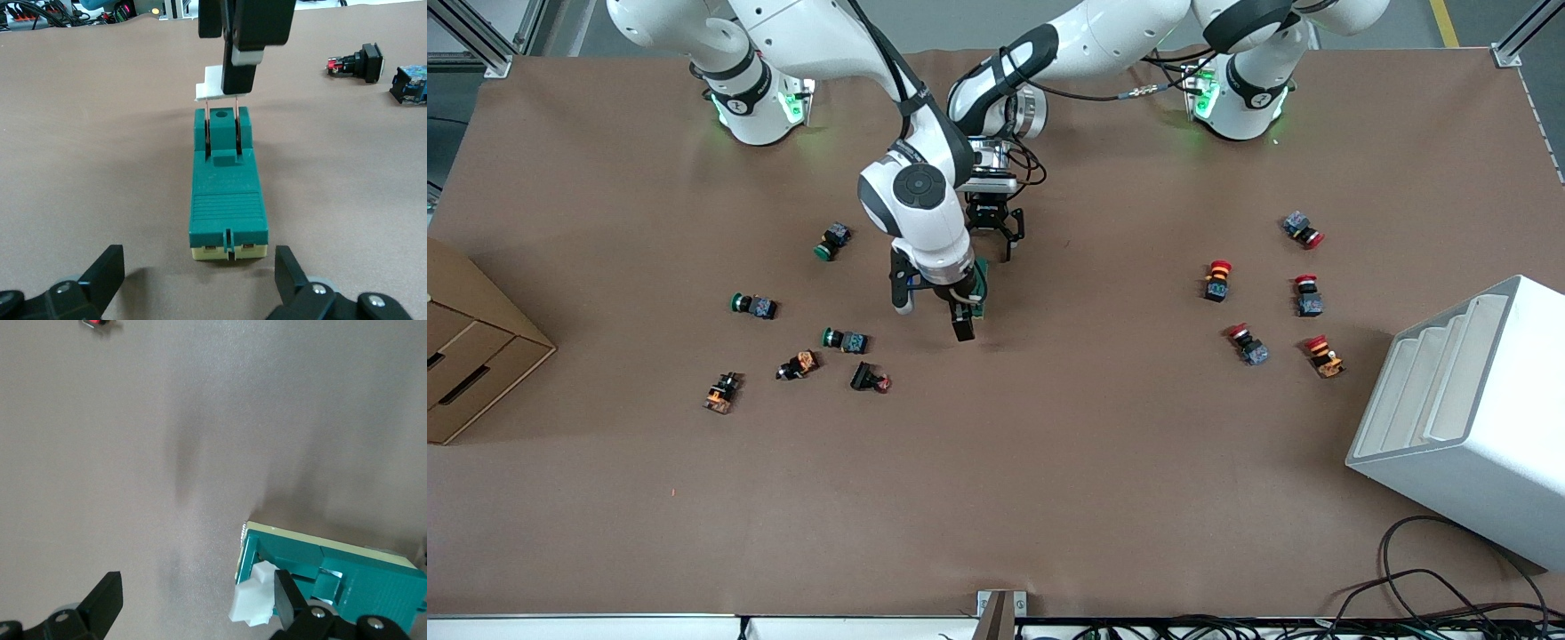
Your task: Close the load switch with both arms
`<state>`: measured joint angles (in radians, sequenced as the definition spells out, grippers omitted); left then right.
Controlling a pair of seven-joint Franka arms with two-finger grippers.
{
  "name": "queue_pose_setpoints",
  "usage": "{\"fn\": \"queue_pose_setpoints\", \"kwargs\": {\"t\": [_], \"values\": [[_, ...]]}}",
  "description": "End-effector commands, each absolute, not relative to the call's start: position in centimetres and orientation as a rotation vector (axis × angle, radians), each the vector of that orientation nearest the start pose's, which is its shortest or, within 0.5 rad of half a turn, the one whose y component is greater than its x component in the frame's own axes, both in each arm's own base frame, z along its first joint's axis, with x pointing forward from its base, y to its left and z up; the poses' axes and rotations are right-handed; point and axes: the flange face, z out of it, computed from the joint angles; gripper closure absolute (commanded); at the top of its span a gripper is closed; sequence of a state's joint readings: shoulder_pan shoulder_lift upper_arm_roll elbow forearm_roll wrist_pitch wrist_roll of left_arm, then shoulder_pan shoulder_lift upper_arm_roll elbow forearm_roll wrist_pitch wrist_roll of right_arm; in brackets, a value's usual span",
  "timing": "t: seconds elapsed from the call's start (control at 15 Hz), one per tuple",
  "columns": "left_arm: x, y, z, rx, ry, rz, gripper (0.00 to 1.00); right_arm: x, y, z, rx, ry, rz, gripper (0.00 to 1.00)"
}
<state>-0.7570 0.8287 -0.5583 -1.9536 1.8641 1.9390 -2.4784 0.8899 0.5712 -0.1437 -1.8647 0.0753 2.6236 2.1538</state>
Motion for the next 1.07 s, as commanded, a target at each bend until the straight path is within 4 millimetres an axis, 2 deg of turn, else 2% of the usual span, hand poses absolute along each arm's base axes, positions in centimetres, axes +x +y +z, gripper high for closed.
{"fn": "queue_pose_setpoints", "kwargs": {"t": [0.0,0.47,0.73,0.87,1.0], "values": [[20.7,-54.8,8.8,-2.761,0.168,-1.534,0.01,48.8,45.5,22.3,-2.223,1.924,-0.098,0.0],[21.3,-54.4,8.5,-2.752,0.156,-1.529,0.01,49.5,46.1,20.9,-2.229,1.92,-0.107,0.0],[21.3,-54.2,8.4,-2.749,0.161,-1.525,0.01,50.0,45.8,20.7,-2.227,1.924,-0.111,0.0],[21.3,-54.1,8.4,-2.748,0.161,-1.524,0.01,51.6,45.4,22.3,-2.192,1.932,-0.113,0.0],[21.4,-54.1,8.4,-2.748,0.159,-1.523,0.01,54.0,43.6,23.9,-2.239,1.951,-0.102,0.0]]}}
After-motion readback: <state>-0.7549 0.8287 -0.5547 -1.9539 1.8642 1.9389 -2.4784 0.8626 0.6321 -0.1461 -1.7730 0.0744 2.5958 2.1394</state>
